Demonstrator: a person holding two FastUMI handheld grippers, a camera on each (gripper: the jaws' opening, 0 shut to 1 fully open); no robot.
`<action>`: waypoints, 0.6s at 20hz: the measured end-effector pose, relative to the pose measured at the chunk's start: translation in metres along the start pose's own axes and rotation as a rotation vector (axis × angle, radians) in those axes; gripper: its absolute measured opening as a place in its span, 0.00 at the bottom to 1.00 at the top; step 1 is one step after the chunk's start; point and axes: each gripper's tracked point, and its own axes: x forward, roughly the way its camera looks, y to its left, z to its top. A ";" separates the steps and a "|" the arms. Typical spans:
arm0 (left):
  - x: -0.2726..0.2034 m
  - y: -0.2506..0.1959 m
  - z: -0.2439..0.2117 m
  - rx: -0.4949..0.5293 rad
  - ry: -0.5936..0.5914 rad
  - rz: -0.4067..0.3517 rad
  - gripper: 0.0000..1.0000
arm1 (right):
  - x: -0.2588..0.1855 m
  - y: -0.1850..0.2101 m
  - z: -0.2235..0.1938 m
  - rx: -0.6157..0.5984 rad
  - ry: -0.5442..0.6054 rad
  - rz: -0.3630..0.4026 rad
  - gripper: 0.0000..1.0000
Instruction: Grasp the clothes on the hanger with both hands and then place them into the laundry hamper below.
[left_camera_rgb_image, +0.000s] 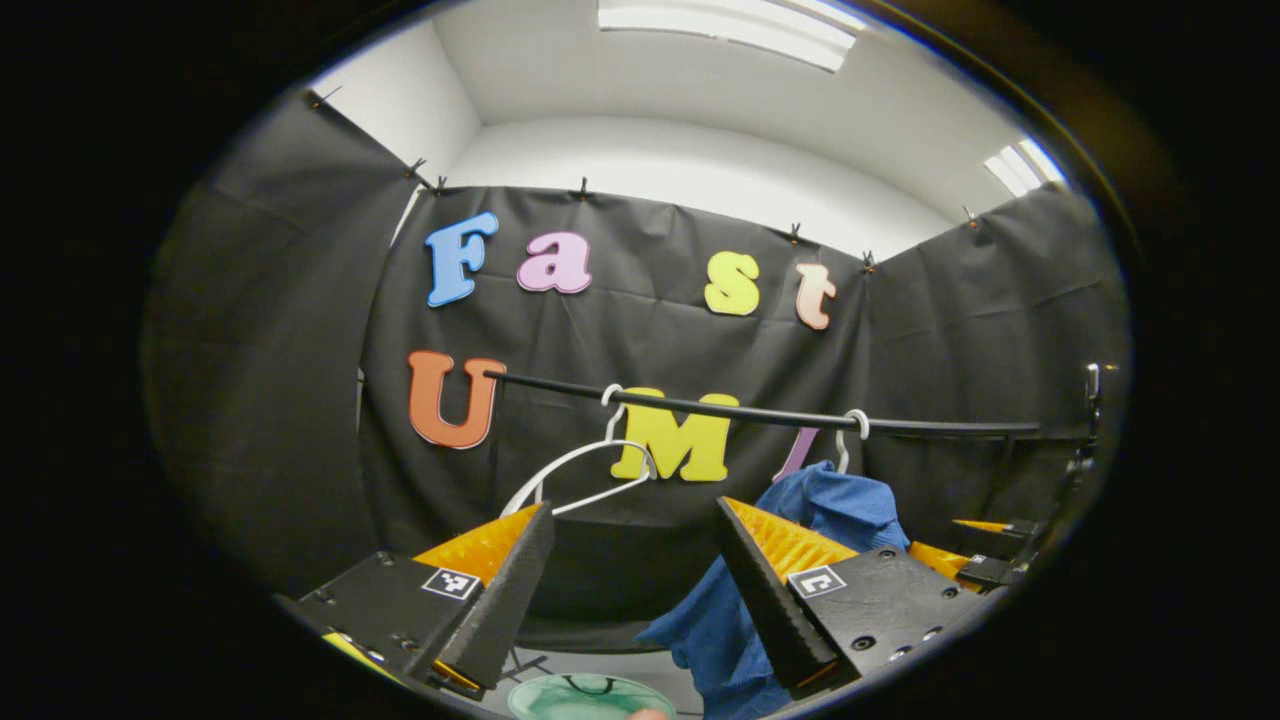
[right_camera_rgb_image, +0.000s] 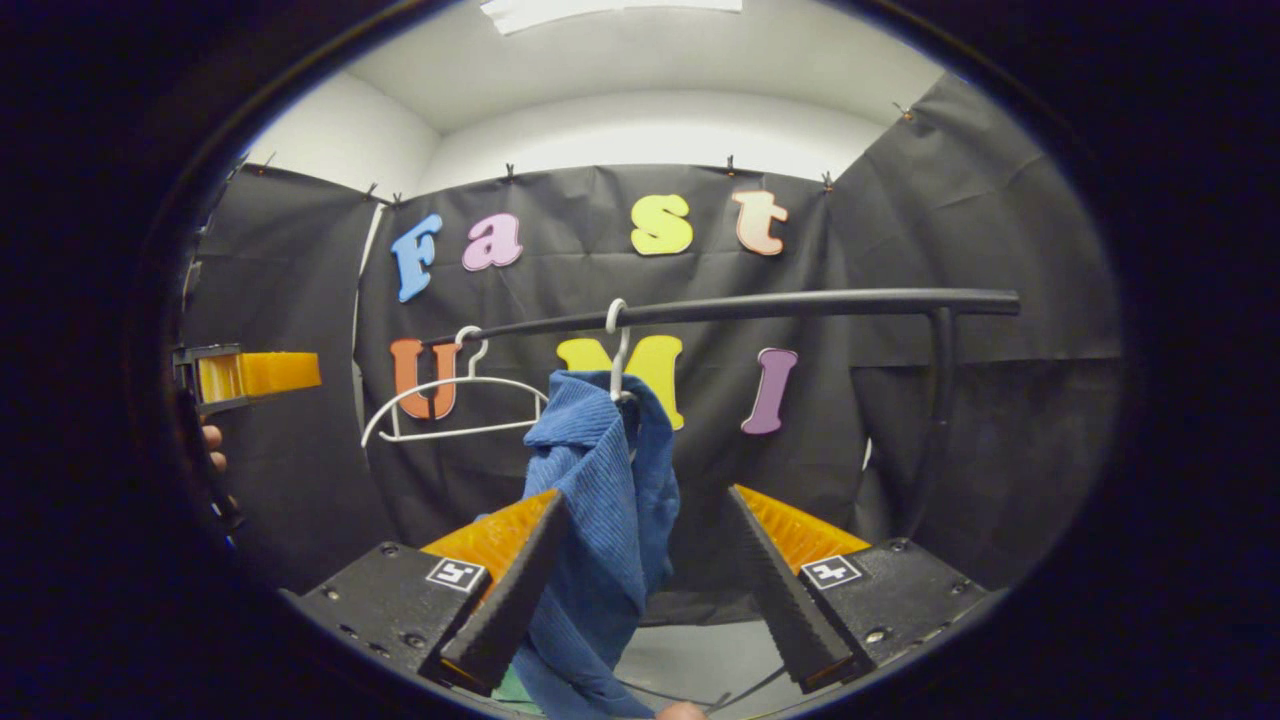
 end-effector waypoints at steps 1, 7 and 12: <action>-0.001 -0.005 0.000 0.005 -0.003 0.003 1.00 | 0.000 -0.007 0.002 0.014 -0.001 0.007 1.00; -0.011 -0.049 -0.009 0.034 0.016 0.000 1.00 | 0.008 -0.047 -0.004 0.038 0.008 -0.001 1.00; -0.011 -0.087 -0.024 0.025 0.052 -0.029 1.00 | 0.036 -0.063 -0.015 0.015 0.038 -0.042 0.98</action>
